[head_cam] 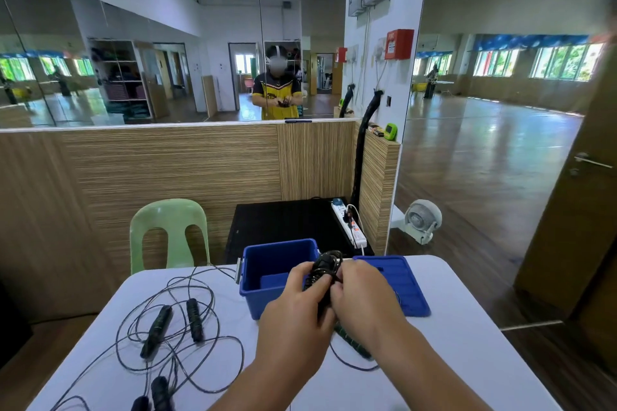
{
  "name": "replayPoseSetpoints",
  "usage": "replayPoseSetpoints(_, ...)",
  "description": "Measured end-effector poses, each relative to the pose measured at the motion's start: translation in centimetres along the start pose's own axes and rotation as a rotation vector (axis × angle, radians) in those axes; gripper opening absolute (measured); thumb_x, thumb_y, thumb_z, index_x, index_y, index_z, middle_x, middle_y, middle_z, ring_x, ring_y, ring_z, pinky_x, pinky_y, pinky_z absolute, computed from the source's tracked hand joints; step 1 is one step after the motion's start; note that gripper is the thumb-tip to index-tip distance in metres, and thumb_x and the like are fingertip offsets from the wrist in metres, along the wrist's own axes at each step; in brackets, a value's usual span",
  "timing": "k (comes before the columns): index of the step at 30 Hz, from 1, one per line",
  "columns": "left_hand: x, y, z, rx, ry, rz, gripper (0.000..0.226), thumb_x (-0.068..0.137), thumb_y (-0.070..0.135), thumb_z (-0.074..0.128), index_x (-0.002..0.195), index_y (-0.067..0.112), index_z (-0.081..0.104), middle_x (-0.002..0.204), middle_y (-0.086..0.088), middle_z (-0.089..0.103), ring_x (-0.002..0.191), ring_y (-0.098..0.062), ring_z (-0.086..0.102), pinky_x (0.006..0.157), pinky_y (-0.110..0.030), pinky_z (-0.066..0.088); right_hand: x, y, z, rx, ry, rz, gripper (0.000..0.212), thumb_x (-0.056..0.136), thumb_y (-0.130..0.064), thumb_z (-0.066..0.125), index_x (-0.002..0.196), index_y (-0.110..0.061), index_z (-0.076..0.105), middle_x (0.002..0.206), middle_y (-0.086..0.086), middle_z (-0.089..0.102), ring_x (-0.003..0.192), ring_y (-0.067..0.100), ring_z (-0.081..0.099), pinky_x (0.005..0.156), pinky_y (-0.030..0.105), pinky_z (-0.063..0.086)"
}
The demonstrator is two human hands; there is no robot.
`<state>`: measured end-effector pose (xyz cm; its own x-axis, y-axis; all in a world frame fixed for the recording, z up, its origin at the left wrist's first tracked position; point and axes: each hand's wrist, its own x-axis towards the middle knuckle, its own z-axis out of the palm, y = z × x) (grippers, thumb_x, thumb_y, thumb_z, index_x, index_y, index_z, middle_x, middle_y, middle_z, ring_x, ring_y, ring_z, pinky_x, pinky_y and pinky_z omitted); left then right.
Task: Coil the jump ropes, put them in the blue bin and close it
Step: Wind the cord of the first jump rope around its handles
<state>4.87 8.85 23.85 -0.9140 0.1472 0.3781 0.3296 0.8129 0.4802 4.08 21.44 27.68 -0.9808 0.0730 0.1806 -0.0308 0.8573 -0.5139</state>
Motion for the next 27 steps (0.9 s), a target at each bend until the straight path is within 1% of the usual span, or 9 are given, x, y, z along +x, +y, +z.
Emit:
replayPoseSetpoints(3, 0.1, -0.4, 0.3, 0.018, 0.022, 0.007, 0.04, 0.101, 0.042, 0.053, 0.141, 0.048, 0.052, 0.161, 0.025, 0.023, 0.112, -0.008, 0.061, 0.083, -0.026, 0.056, 0.3, 0.4, 0.6, 0.113, -0.008, 0.017, 0.016, 0.1, -0.017, 0.047, 0.085, -0.021, 0.048, 0.083, -0.006, 0.052, 0.065, 0.006, 0.048, 0.049, 0.022, 0.032)
replayPoseSetpoints(7, 0.3, -1.0, 0.2, 0.043, 0.039, 0.042, 0.037, 0.099, 0.039, 0.053, 0.135, 0.046, 0.054, 0.159, 0.021, 0.03, 0.102, -0.011, 0.065, 0.073, -0.03, 0.056, 0.1, 0.6, 1.2, 0.532, -0.037, 0.119, 0.02, 0.099, -0.012, 0.051, 0.084, -0.017, 0.064, 0.07, 0.0, 0.067, 0.058, 0.008, 0.057, 0.048, 0.016, 0.042)
replayPoseSetpoints(10, 0.3, -1.3, -0.1, 0.038, 0.039, 0.05, 0.04, 0.098, 0.037, 0.054, 0.137, 0.046, 0.055, 0.157, 0.022, 0.033, 0.104, -0.008, 0.063, 0.071, -0.026, 0.055, 0.0, 0.6, 1.4, 0.76, -0.115, 0.193, 0.022, 0.101, -0.013, 0.052, 0.092, -0.015, 0.072, 0.083, 0.012, 0.074, 0.065, 0.019, 0.061, 0.046, 0.027, 0.046)
replayPoseSetpoints(13, 0.1, -1.5, -0.6, 0.009, 0.035, 0.059, 0.042, 0.098, 0.038, 0.058, 0.139, 0.046, 0.056, 0.157, 0.023, 0.034, 0.113, -0.004, 0.059, 0.076, -0.016, 0.05, 0.3, 1.2, 1.1, 0.841, -0.241, 0.207, 0.022, 0.102, -0.016, 0.052, 0.098, -0.012, 0.073, 0.091, 0.023, 0.071, 0.072, 0.029, 0.056, 0.045, 0.029, 0.042)
replayPoseSetpoints(15, 0.1, -1.4, -1.0, -0.023, 0.044, 0.069, 0.04, 0.097, 0.037, 0.06, 0.136, 0.047, 0.059, 0.155, 0.025, 0.036, 0.113, -0.001, 0.058, 0.076, -0.013, 0.047, 0.5, 1.5, 0.6, 0.849, -0.299, 0.194, 0.019, 0.098, -0.017, 0.054, 0.096, -0.009, 0.072, 0.082, 0.015, 0.065, 0.072, 0.029, 0.054, 0.047, 0.029, 0.043)
replayPoseSetpoints(19, 0.2, -1.2, -1.5, -0.079, 0.07, 0.095, 0.037, 0.095, 0.038, 0.062, 0.13, 0.052, 0.062, 0.15, 0.03, 0.039, 0.108, 0.001, 0.056, 0.079, -0.023, 0.055, 0.3, 1.3, -0.4, 0.772, -0.36, 0.081, 0.004, 0.086, -0.014, 0.063, 0.086, -0.015, 0.067, 0.075, 0.001, 0.065, 0.07, 0.017, 0.061, 0.056, 0.027, 0.051)
replayPoseSetpoints(21, 0.4, -1.2, -1.4, -0.095, 0.077, 0.1, 0.038, 0.094, 0.037, 0.063, 0.129, 0.054, 0.061, 0.15, 0.032, 0.039, 0.107, 0.002, 0.056, 0.079, -0.024, 0.056, 0.4, 1.5, -0.2, 0.76, -0.288, 0.062, 0.01, 0.087, -0.014, 0.063, 0.078, -0.019, 0.067, 0.074, 0.004, 0.067, 0.069, 0.016, 0.065, 0.06, 0.031, 0.059)
replayPoseSetpoints(24, 0.7, -1.2, -1.5, -0.145, 0.101, 0.091, 0.041, 0.09, 0.036, 0.063, 0.126, 0.056, 0.062, 0.145, 0.034, 0.043, 0.104, 0.008, 0.05, 0.077, -0.011, 0.047, 0.6, 2.2, 0.0, 0.669, -0.126, -0.044, 0.013, 0.085, -0.019, 0.065, 0.072, -0.018, 0.064, 0.067, 0.009, 0.064, 0.064, 0.016, 0.061, 0.065, 0.047, 0.064)
replayPoseSetpoints(27, 0.7, -1.0, -1.6, -0.163, 0.101, 0.076, 0.04, 0.09, 0.035, 0.064, 0.126, 0.052, 0.065, 0.141, 0.034, 0.046, 0.106, 0.009, 0.048, 0.08, -0.006, 0.042, 0.6, 3.2, 0.2, 0.348, 0.092, -0.343, 0.018, 0.089, -0.024, 0.063, 0.072, -0.023, 0.058, 0.067, -0.008, 0.054, 0.063, 0.009, 0.051, 0.06, 0.025, 0.049)
